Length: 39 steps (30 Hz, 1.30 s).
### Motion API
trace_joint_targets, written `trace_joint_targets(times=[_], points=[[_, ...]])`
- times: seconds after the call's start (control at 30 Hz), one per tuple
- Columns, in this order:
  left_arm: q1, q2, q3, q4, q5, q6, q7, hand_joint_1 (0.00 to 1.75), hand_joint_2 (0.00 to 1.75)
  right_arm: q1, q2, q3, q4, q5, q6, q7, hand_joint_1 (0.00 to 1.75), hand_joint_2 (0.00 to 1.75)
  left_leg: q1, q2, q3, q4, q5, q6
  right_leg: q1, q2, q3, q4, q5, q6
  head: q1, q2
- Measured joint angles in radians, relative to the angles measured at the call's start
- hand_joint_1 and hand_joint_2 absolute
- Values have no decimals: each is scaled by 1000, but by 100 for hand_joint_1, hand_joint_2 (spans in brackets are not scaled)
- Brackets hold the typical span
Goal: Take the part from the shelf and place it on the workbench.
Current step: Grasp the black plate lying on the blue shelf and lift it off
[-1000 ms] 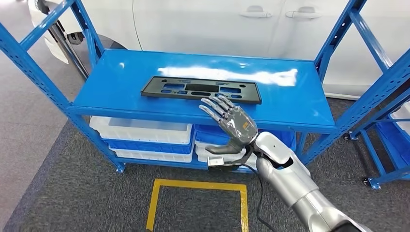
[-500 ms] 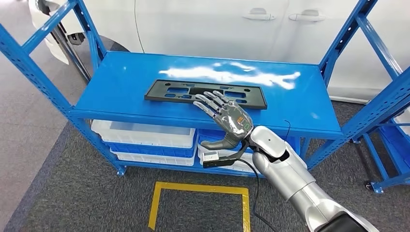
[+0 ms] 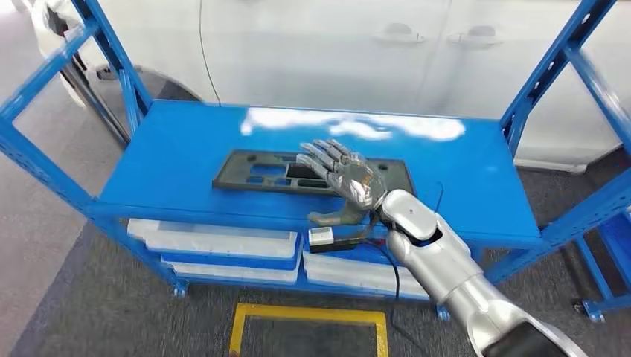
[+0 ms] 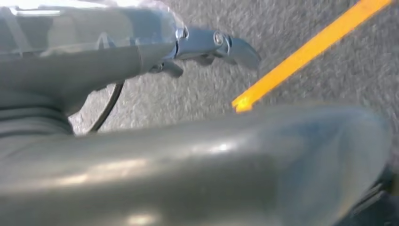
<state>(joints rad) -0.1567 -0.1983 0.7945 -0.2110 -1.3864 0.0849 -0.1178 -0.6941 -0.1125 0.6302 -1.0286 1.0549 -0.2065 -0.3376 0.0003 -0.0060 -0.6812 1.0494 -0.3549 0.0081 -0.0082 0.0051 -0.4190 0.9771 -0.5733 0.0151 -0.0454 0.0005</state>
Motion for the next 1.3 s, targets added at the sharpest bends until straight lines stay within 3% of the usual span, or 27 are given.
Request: trace_joint_targets(times=[0.07, 0.13, 0.2, 0.27, 0.3, 0.33, 0.4, 0.47, 0.57, 0.63, 0.67, 0.73, 0.77, 0.8, 0.83, 0.9, 0.97, 1.07, 1.13, 1.17, 1.23, 1.27, 1.3], points=[[-3, 0, -2, 0, -1, 0, 0, 0, 0, -5, 1, 2, 2, 0, -1, 0, 0, 0, 2, -1, 16, -20, -23, 12, -3, 0, -9, 20, 11, 13, 0, 0], [-4, 0, -3, 0, 0, -1, -1, 0, 0, -14, 1, 3, 7, -3, -3, -5, 0, 87, 5, -2, 37, -36, -32, 23, -4, 0, -58, 106, 27, 23, 0, 0], [-5, 0, -3, 0, 4, -5, -4, 0, 0, -23, 2, 8, 21, -8, -3, -12, 0, 175, 6, -3, 60, -47, -43, 29, -5, 0, -148, 233, -4, 26, 0, 0], [-4, 0, -3, 0, 7, -8, -5, 0, 0, -25, 4, 16, 36, -10, -3, -16, 0, 175, 4, -6, 80, -50, -59, 32, -5, 0, -230, 311, -52, 26, 0, 0], [-4, 0, -3, 0, 7, -9, -5, 0, 0, -28, 5, 20, 45, -10, -3, -16, 0, 175, 2, -8, 91, -50, -67, 33, -4, 0, -253, 309, -50, 24, 0, 0], [-4, 0, -3, 0, 7, -10, -5, 0, 0, -33, 8, 25, 54, -9, -2, -15, 0, 175, 0, -11, 102, -50, -75, 33, -3, 0, -260, 276, -21, 19, 0, 0], [-4, -2, -4, 1, 5, -13, -5, 0, 0, -52, 17, 38, 83, -5, 5, -12, 0, 175, -5, -13, 125, -50, -91, 32, 6, -1, -245, 148, 99, -1, 0, 0], [-7, -4, -6, 4, -1, -17, -5, 0, 0, -81, 36, 58, 129, 1, 19, -5, 0, 175, -9, -14, 134, -49, -104, 26, 17, 0, -229, 50, 170, -20, 1, 0], [-17, -5, -14, 6, -13, -22, -8, 0, 0, -133, 82, 91, 219, 16, 36, 12, 0, 175, -11, -13, 134, -36, -110, 10, 18, 3, -218, 21, 179, -30, 1, 0], [-25, -5, -21, 6, -16, -24, -11, 0, 0, -180, 122, 118, 293, 33, 42, 29, 0, 175, -9, -11, 123, 0, -132, -3, 11, 3, -204, 13, 178, -37, 1, 0], [-30, -5, -25, 6, -17, -25, -12, 0, 0, -204, 144, 133, 332, 42, 47, 40, 0, 175, -6, -10, 102, 44, -157, -10, 9, 3, -198, 11, 177, -40, 1, 0], [-36, -5, -29, 6, -18, -26, -12, 0, 0, -238, 180, 160, 403, 54, 62, 59, 0, 175, 1, -8, 36, 166, -214, -25, 9, 2, -195, 11, 174, -44, 1, 0], [-37, -5, -30, 6, -18, -26, -12, 0, 0, -248, 194, 170, 431, 58, 70, 65, 0, 175, 5, -7, 4, 215, -230, -30, 8, 1, -194, 12, 171, -44, 1, 0], [-36, -5, -31, 6, -18, -26, -11, 0, 0, -257, 207, 180, 457, 61, 82, 70, 0, 175, 9, -5, -15, 234, -227, -34, 7, 1, -193, 14, 169, -43, 1, 0], [-35, -5, -31, 6, -17, -26, -10, 0, 0, -266, 220, 189, 480, 63, 97, 72, 0, 175, 12, -4, -15, 215, -203, -37, 6, 1, -191, 17, 165, -41, 1, 0], [-35, -5, -31, 6, -12, -23, -8, 0, 0, -286, 241, 203, 517, 58, 133, 67, 0, 175, 19, -1, 29, 88, -118, -43, 2, 2, -186, 24, 157, -34, 1, 0], [-35, -5, -31, 6, -3, -17, -10, 0, 0, -309, 256, 210, 542, 34, 172, 40, 0, 175, 18, 0, 67, -15, -78, -38, 2, 3, -186, 31, 151, -24, 1, 0], [-27, -3, -30, 6, 10, -12, -9, 0, 0, -344, 259, 205, 554, -41, 232, -20, 0, 175, 14, -1, 72, -30, -69, -11, 5, 3, -191, 35, 147, -7, 1, 0], [-20, -1, -29, 6, 12, -12, -7, 0, 0, -371, 252, 195, 542, -89, 275, -44, 0, 175, 16, 0, 74, -34, -64, 1, 2, 1, -201, 60, 127, 4, 1, 0], [-18, 0, -29, 6, 13, -13, -7, 0, 0, -387, 244, 192, 530, -107, 298, -49, 0, 175, 17, 0, 75, -36, -62, 6, 0, 1, -220, 101, 102, 10, 1, 0], [-13, 2, -29, 6, 14, -13, -9, 0, 0, -417, 222, 191, 498, -135, 344, -50, 0, 175, 16, 1, 75, -36, -63, 12, -1, 0, -285, 239, 38, 16, 1, 0], [-10, 4, -29, 6, 16, -14, -12, 0, 0, -430, 209, 193, 478, -149, 365, -47, 0, 175, 15, 0, 75, -36, -64, 14, -1, 0, -317, 304, 16, 18, 1, 0], [-7, 6, -29, 6, 19, -14, -15, 0, 0, -442, 196, 196, 457, -162, 384, -44, 0, 175, 14, 0, 75, -35, -65, 15, -1, 0, -336, 336, 13, 17, 1, 0]])
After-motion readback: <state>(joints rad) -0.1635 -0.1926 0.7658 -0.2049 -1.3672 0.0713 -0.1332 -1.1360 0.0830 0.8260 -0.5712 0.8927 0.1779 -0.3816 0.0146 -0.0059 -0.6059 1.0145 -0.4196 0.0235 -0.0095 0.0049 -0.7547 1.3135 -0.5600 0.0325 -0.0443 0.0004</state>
